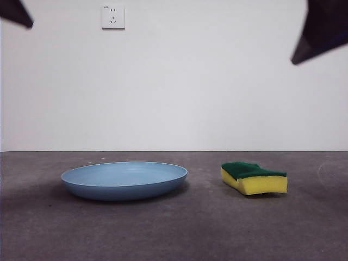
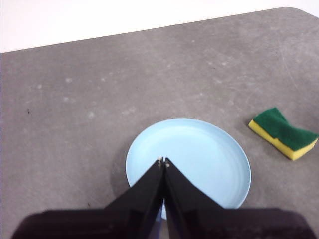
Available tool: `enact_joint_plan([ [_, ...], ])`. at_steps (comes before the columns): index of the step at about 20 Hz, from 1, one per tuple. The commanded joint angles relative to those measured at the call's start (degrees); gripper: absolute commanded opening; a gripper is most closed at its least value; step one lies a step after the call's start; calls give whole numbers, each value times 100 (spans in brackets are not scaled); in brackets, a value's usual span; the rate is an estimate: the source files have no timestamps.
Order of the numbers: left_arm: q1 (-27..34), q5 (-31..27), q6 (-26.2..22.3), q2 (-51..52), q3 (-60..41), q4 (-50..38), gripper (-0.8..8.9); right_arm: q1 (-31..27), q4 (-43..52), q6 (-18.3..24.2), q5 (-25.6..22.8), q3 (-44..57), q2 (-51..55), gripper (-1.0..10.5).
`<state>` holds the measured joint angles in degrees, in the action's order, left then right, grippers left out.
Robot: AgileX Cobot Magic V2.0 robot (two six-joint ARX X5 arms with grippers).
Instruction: Pick up the plate,pick up the cloth,clean the plate with the cloth
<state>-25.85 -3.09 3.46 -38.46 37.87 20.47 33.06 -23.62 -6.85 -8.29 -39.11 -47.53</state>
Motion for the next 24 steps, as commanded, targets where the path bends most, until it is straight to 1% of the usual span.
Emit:
enact_joint_plan([
  [1,-17,66,7,424,-450,-243,-6,9,87,-177,-94,142,229,-15],
  [2,-24,61,90,470,-439,-57,-4,0,85,-205,-96,142,282,-11],
  [4,-20,9,96,474,-437,98,-4,-4,85,-210,-109,142,382,2],
  [13,-22,22,96,297,-437,168,-4,-4,85,-210,-105,142,409,2],
  [14,-26,-11,-81,299,-442,188,-4,-4,85,-210,-105,142,409,2],
  [15,0,-181,-566,417,-442,203,-3,-4,85,-210,-107,142,409,2],
  [16,72,-358,-715,638,-448,254,-3,-4,85,-210,-107,142,411,2],
  [18,328,-411,-778,1060,-544,177,-3,-4,85,-210,-105,142,409,2],
  [20,715,-245,-765,1606,-918,-118,-3,-4,85,-210,-105,142,409,2],
  [24,1471,173,-754,2684,-2120,-741,-3,-4,85,-210,-107,142,409,2],
])
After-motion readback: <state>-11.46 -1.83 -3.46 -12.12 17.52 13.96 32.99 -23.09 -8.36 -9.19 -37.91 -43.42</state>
